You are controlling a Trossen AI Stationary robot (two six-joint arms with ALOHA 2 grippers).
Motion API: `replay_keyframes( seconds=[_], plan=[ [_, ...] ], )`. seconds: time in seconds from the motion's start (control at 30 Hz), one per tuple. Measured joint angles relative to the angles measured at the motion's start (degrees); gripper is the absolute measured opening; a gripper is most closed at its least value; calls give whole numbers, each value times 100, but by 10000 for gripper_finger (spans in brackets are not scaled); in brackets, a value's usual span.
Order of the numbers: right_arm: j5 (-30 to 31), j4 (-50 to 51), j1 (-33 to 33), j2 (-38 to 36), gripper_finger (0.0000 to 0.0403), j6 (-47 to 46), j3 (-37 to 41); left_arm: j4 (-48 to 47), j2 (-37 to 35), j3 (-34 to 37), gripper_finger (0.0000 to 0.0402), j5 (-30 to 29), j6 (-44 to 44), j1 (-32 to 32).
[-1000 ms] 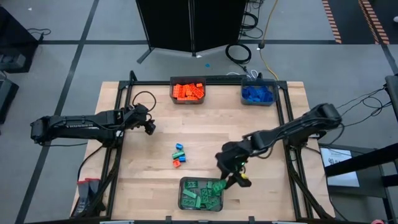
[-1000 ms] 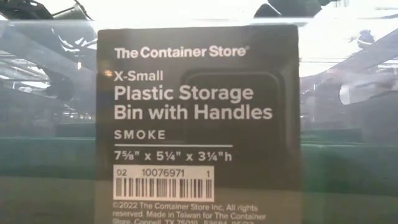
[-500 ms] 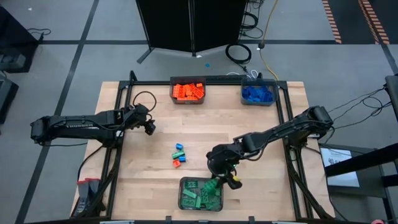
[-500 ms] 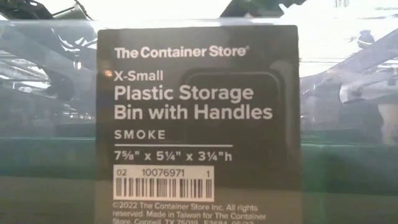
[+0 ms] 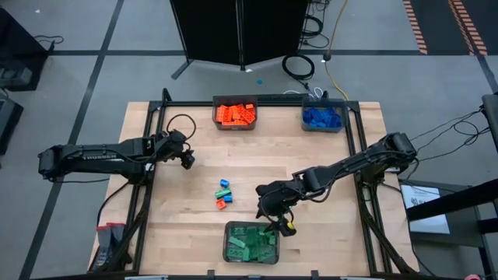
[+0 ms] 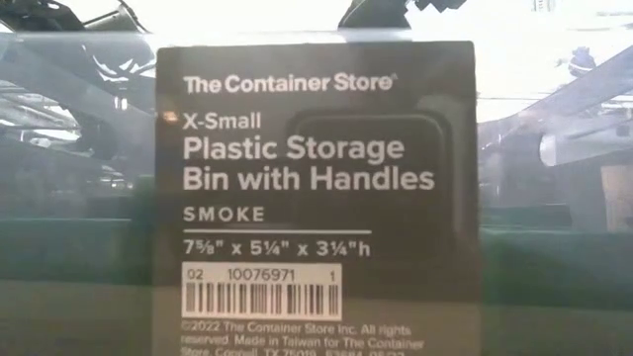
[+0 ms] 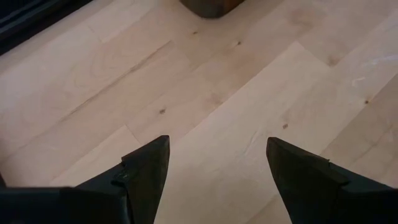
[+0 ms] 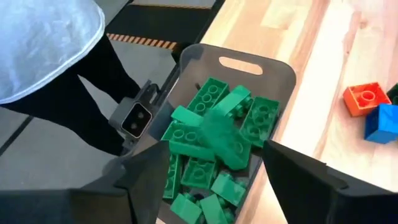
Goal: Sort blocks
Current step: Put the blue game piece into the top right black bin
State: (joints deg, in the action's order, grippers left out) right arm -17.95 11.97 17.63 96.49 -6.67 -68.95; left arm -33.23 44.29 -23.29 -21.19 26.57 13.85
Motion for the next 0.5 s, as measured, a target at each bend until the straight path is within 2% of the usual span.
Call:
replay_keyframes(
  seconds=[0.07, 0.17, 0.4, 0.5],
  plan=[
    [71, 57, -48, -16, 249, 2, 0, 0, 0, 0, 270, -4, 0, -1],
    [785, 298, -317, -124, 236, 85, 2, 0, 0, 0, 270, -11, 0, 0],
    [1828, 427, -1217, -136, 216, 1505, 0, 37, 0, 0, 270, -35, 9, 0],
    [2011, -166, -1633, -25, 215, 1439, 2, 37, 0, 0, 270, -35, 9, 0]
  ],
)
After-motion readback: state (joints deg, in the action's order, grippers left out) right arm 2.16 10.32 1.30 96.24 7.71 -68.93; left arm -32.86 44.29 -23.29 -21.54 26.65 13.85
